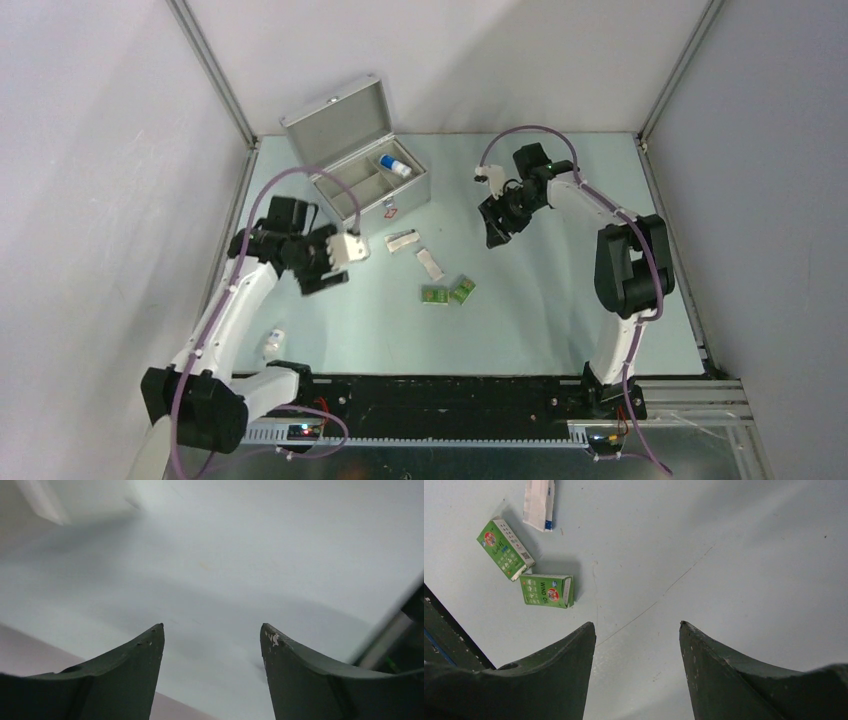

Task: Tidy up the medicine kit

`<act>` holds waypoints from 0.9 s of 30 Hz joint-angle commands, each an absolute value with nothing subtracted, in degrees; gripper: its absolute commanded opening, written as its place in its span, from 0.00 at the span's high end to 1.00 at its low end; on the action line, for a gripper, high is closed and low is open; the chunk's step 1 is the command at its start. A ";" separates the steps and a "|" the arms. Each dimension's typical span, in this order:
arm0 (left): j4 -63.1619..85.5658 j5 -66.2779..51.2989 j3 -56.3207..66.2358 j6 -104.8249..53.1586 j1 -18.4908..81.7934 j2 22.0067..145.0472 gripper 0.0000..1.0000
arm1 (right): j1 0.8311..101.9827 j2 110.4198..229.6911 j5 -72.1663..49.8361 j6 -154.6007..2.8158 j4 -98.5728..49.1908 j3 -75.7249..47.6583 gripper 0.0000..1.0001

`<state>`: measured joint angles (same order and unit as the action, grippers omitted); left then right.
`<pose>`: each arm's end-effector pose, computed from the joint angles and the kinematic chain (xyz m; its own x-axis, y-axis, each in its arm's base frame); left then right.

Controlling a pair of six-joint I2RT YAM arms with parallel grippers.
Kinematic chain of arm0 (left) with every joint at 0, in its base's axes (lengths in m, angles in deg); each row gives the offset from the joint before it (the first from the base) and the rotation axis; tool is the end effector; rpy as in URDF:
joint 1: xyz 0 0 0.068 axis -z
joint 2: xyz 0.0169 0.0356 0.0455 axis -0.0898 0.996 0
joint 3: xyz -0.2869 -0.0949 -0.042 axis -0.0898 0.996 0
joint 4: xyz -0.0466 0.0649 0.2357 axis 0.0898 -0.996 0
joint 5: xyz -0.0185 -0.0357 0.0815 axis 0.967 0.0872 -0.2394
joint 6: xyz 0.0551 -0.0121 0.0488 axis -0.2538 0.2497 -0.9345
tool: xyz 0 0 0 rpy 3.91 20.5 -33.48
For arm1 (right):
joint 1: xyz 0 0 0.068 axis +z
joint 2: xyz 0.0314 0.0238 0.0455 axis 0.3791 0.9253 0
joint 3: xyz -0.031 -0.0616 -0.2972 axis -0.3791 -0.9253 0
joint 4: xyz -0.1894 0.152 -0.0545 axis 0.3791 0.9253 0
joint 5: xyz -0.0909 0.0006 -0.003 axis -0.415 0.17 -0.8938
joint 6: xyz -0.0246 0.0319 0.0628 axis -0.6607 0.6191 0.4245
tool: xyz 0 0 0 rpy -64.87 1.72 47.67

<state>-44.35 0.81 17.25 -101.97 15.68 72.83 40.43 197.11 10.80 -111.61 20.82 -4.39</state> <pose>0.1926 -0.0538 0.3085 -0.0681 0.8930 -0.4449 0.8937 0.2528 0.3707 0.3660 0.1527 0.2414 -0.5641 -0.6271 -0.5371 -0.8133 0.5344 0.2303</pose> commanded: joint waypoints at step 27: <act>-53.51 -18.71 29.77 -67.67 -10.68 79.32 0.24 | 43.81 208.74 10.08 -112.04 32.60 12.78 0.35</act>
<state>-54.54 -21.23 29.95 -71.39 -9.24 76.89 43.16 207.49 11.15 -111.07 28.19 8.79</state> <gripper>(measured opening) 0.769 0.651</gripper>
